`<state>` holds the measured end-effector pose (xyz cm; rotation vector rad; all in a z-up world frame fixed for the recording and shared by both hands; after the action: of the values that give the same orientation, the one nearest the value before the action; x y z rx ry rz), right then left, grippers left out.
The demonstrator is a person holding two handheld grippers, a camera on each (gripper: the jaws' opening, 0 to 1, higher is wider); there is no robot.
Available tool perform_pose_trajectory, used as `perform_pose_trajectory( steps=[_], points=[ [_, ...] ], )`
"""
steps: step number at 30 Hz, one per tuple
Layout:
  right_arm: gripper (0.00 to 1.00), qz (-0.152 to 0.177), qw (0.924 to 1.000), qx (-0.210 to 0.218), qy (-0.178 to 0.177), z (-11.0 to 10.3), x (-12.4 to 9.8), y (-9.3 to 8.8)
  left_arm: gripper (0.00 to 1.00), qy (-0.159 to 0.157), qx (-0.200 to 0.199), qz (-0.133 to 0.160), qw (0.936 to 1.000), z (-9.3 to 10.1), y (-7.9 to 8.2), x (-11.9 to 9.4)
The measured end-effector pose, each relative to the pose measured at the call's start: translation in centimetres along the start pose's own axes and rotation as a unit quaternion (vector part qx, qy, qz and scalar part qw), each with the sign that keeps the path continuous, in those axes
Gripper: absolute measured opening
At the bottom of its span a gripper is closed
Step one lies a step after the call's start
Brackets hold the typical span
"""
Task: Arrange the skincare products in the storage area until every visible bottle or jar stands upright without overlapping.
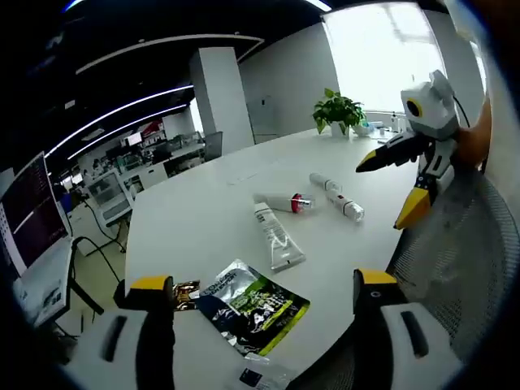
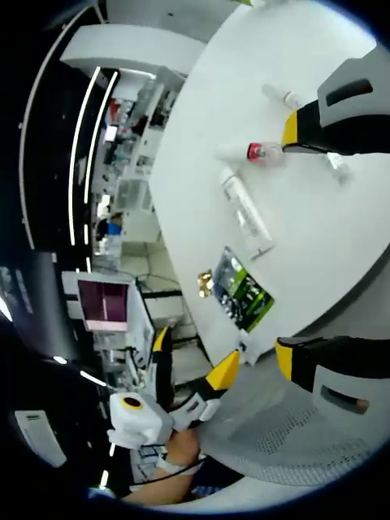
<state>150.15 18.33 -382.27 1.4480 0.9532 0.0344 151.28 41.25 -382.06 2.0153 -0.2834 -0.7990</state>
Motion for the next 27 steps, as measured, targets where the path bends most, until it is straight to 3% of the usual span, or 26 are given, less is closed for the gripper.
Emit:
perform_pose_trajectory(
  steps=[5,27],
  points=[
    [0.97,-0.001,0.9999,-0.011,0.000,-0.3,0.1,0.0,0.87,-0.001,0.016,0.004,0.9999,0.1,0.0,-0.2],
    [0.97,-0.022,0.9996,-0.006,0.015,-1.0,0.7,-0.3,0.78,0.017,-0.003,0.003,0.9999,-1.0,-0.3,-0.5]
  ],
)
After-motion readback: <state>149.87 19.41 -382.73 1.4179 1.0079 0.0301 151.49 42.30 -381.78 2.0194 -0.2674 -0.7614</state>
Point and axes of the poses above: the point that each gripper's makers call its tool centre point, and the gripper's own axes: x roughly forward along the fingers, z roughly to its right, y roughly out of its top, the point moved 6 cm from there along -x, roughly backward along the fingers, and after that the axes turned 13 degrees about x, right-handed, at the moved point
